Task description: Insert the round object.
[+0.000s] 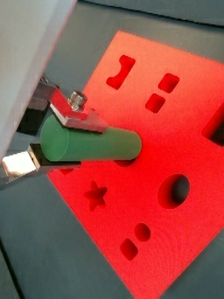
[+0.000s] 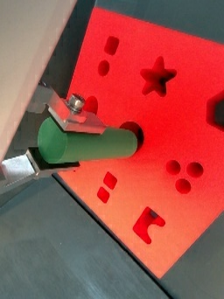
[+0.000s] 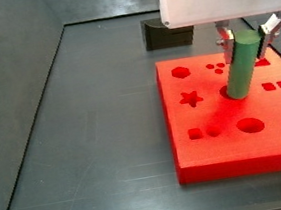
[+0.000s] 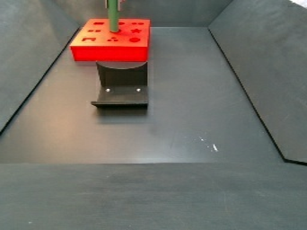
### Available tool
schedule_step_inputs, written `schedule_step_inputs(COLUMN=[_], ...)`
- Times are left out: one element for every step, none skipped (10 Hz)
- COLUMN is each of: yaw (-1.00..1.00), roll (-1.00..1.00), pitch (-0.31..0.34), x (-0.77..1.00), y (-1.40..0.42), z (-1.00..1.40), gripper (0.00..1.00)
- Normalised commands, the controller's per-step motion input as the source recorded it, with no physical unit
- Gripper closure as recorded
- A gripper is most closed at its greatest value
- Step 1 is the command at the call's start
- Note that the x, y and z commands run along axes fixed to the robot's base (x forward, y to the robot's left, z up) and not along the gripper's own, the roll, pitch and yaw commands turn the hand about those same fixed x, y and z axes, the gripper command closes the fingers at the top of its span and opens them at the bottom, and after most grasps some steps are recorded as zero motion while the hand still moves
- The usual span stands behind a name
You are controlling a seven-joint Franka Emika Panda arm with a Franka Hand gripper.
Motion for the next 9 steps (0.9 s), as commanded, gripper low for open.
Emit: schedule_step_inputs(yaw=[-0.22, -0.27, -0.26, -0.26, -0.25, -0.23, -0.16, -0.18, -0.24], roll=[0.0, 0.0, 0.0, 0.0, 0.01, 0.04, 0.09, 0.06, 0.02], pitch=[0.009, 0.023, 0.057, 0.099, 0.139, 0.134, 0.164, 0.284, 0.427], x=[-0.14, -0.15, -0.11, 0.0, 0.0, 0.02, 0.07, 0.07, 0.33], y=[0.0, 0.0, 0.0, 0.0, 0.0, 0.0, -0.02, 0.0, -0.14], z=[-0.01, 0.0, 0.0, 0.0, -0.04, -0.11, -0.26, -0.38, -0.3], gripper=[1.0, 1.0, 1.0, 1.0, 1.0, 1.0, 1.0, 1.0, 1.0])
